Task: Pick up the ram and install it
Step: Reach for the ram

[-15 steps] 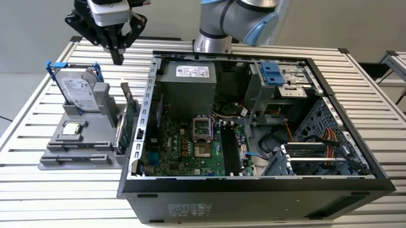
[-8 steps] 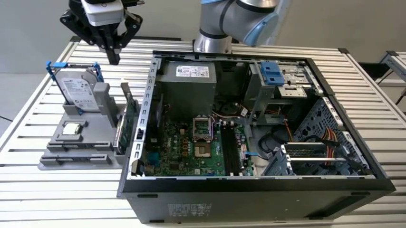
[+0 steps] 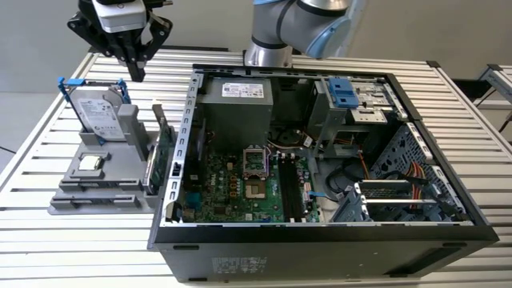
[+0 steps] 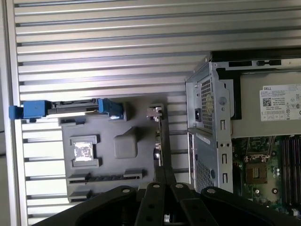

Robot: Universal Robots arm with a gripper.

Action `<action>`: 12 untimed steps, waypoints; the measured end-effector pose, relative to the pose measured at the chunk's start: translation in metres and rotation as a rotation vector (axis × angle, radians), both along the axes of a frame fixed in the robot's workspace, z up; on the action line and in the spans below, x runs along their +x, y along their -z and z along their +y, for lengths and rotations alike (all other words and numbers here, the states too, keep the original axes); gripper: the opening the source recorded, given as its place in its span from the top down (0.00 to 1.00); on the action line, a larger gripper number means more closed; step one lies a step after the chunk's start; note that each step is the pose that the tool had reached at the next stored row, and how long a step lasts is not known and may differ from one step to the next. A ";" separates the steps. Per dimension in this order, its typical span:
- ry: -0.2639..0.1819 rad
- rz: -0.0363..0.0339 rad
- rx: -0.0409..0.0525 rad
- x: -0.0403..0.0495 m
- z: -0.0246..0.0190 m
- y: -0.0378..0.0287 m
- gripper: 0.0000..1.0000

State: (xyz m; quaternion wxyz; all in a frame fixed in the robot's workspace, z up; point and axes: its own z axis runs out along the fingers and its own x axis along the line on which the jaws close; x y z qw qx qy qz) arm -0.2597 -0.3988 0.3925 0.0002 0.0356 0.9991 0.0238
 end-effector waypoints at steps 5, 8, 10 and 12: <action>0.000 0.0000 0.0001 -0.0056 0.0000 0.0001 1.00; 0.000 0.0001 0.0000 -0.0087 0.0000 0.0001 1.00; 0.000 0.0001 0.0000 -0.0109 0.0000 0.0002 1.00; 0.000 0.0003 0.0000 -0.0126 0.0000 0.0002 1.00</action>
